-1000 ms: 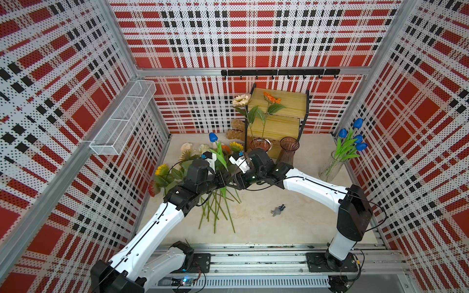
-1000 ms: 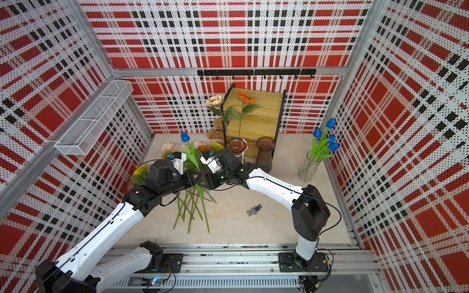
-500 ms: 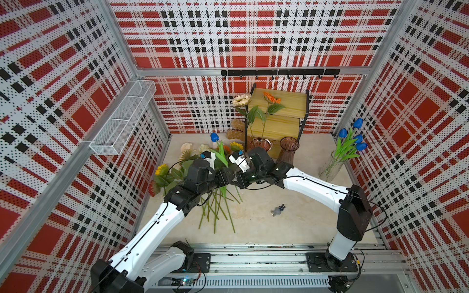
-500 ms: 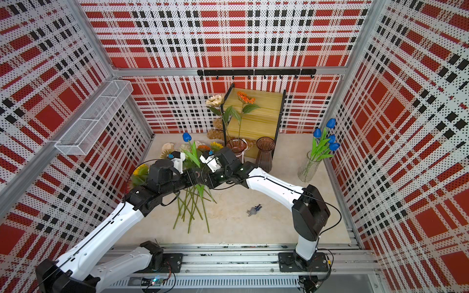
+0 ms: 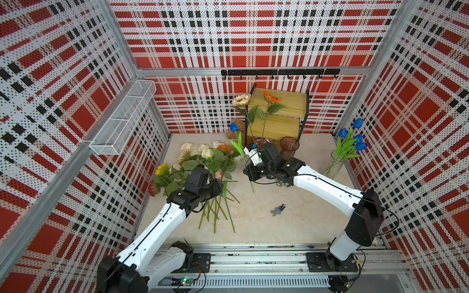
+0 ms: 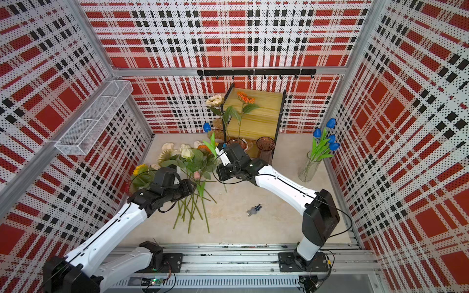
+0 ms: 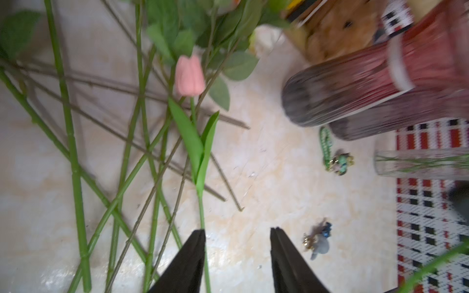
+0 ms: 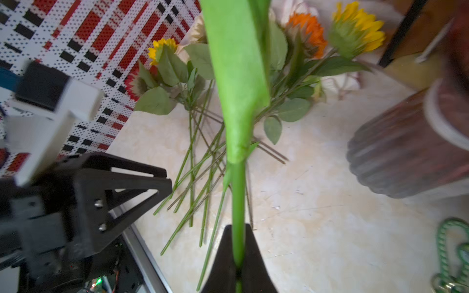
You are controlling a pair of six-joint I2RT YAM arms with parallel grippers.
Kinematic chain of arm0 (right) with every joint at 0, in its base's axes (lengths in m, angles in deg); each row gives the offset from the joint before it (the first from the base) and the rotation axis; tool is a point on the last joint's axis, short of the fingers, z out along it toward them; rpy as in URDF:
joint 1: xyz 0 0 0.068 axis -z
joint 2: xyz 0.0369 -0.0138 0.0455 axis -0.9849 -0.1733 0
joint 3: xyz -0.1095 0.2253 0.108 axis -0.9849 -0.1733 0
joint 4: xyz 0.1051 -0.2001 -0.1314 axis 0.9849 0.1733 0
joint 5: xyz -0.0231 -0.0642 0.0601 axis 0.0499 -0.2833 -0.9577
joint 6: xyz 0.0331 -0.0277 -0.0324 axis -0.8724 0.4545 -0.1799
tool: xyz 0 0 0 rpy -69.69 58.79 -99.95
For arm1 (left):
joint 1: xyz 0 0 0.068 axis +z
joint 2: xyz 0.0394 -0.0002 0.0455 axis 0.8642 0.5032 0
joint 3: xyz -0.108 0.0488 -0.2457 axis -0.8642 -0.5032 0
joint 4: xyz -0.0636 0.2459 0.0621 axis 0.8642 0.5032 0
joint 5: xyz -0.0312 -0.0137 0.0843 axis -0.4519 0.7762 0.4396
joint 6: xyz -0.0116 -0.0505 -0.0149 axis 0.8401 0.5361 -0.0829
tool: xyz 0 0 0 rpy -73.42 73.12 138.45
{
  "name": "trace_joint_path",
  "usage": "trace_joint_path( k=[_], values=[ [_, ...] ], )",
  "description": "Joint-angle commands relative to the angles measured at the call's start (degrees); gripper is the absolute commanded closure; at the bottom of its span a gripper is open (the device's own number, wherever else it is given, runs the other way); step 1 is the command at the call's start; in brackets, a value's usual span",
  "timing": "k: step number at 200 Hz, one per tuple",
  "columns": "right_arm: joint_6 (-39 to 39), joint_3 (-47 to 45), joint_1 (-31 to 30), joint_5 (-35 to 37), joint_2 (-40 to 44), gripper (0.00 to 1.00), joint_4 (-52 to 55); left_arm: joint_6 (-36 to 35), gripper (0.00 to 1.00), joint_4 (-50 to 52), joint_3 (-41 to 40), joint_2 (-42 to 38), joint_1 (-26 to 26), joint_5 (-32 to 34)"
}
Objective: Arrange the flowers in different vases according to their variety
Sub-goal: Pick up the flower at the center of the board.
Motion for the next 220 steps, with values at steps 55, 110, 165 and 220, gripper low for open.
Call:
trace_joint_path(
  k=[55,110,165,220],
  values=[
    [6.3,1.0,2.4,24.4,17.6,1.0,5.0,1.4,0.53,-8.5,-7.6,7.1,-1.9,-4.4],
    [9.3,-1.6,8.0,31.8,25.7,1.0,6.8,2.3,0.53,-12.1,-8.5,13.0,-2.7,-3.9],
    [11.5,-2.6,12.8,33.7,29.5,1.0,8.1,2.6,0.55,-15.1,-7.8,17.1,-3.1,-4.5],
    [12.3,-3.4,15.3,34.1,31.1,1.0,9.0,3.0,0.57,-15.8,-7.7,20.2,-3.6,-4.2]
  ],
)
